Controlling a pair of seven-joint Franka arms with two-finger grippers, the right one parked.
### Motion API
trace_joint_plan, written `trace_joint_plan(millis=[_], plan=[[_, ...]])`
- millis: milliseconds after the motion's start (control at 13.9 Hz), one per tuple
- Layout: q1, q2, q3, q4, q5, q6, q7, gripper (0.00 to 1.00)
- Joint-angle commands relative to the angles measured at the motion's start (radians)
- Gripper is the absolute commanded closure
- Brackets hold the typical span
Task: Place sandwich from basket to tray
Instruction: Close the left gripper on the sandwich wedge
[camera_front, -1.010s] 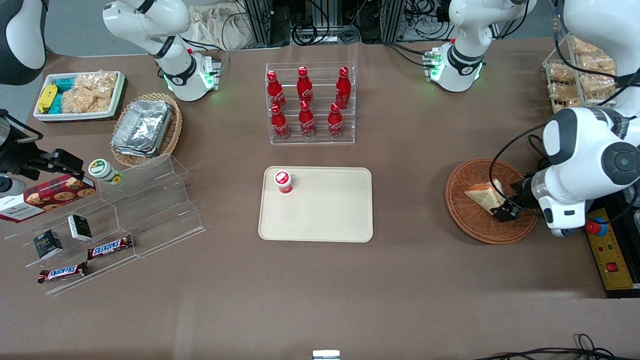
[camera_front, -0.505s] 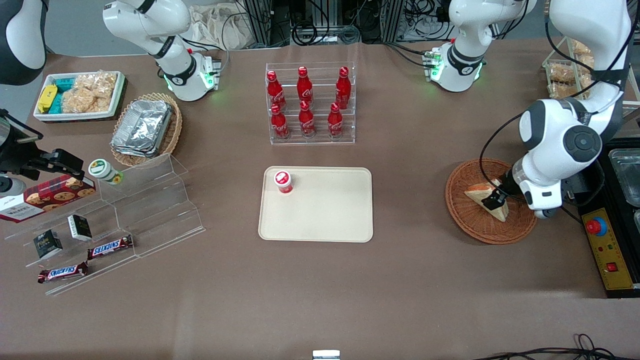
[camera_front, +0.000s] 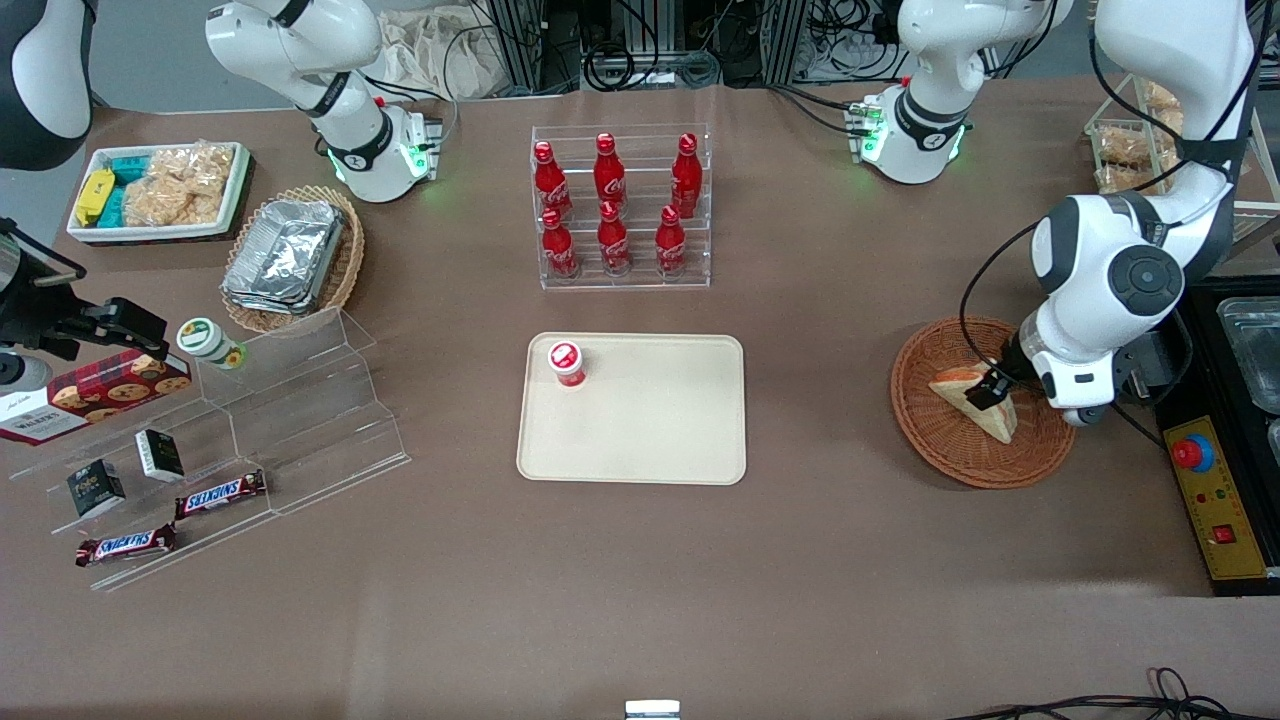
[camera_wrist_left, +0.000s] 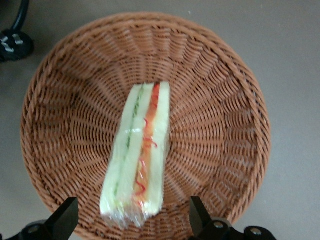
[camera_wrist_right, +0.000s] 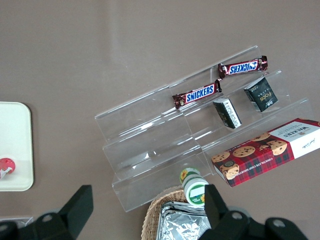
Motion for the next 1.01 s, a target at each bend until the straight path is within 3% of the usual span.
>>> trace_joint_plan(millis=[0, 722, 794, 938], plan=[[0.012, 0.011, 0.004, -0.037, 0.034, 0.079, -0.014, 0.0], [0.011, 0.134, 0.016, -0.032, 0.034, 0.202, -0.036, 0.02], [0.009, 0.14, 0.016, -0.029, 0.035, 0.204, -0.042, 0.18], [0.006, 0.134, 0.015, -0.023, 0.038, 0.201, -0.025, 0.98]])
